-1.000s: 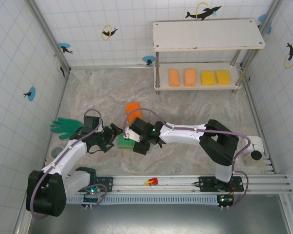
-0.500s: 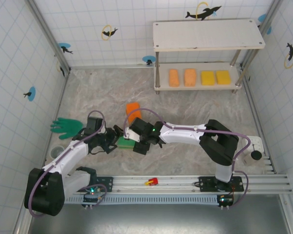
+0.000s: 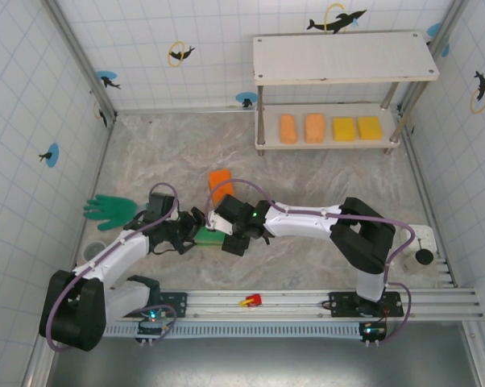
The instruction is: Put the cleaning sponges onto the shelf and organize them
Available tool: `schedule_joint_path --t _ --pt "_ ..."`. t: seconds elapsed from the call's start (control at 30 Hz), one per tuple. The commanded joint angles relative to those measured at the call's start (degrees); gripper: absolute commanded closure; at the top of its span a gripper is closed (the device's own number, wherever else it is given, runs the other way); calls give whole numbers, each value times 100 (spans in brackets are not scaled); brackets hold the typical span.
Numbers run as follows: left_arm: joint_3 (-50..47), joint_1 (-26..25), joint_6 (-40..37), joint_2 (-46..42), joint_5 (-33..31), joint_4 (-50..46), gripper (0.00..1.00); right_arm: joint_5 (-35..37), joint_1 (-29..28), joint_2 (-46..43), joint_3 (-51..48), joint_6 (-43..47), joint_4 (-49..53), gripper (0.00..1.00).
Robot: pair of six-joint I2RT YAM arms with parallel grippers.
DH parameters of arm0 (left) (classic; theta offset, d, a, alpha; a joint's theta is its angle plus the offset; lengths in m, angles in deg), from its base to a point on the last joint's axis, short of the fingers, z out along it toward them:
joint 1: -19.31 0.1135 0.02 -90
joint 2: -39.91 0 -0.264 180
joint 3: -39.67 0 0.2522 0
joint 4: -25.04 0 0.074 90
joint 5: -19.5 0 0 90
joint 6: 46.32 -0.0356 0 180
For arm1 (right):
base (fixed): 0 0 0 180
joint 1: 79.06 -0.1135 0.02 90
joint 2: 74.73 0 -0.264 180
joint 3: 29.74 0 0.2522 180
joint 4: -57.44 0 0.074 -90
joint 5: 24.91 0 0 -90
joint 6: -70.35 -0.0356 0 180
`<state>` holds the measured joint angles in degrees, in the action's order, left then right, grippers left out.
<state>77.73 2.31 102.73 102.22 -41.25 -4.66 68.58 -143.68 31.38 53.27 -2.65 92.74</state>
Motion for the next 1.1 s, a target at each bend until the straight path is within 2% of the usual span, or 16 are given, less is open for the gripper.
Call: schedule_joint_path --t 0.0,0.37,1.07 --pt "57 -143 105 69 80 179 3 31 47 -71 1 31 -67 6" --pt "229 -570 307 449 -63 538 3 64 214 -96 -76 164 -88 6" --pt "647 -919 440 1119 -148 1063 3 3 631 -220 -184 371 -79 6"
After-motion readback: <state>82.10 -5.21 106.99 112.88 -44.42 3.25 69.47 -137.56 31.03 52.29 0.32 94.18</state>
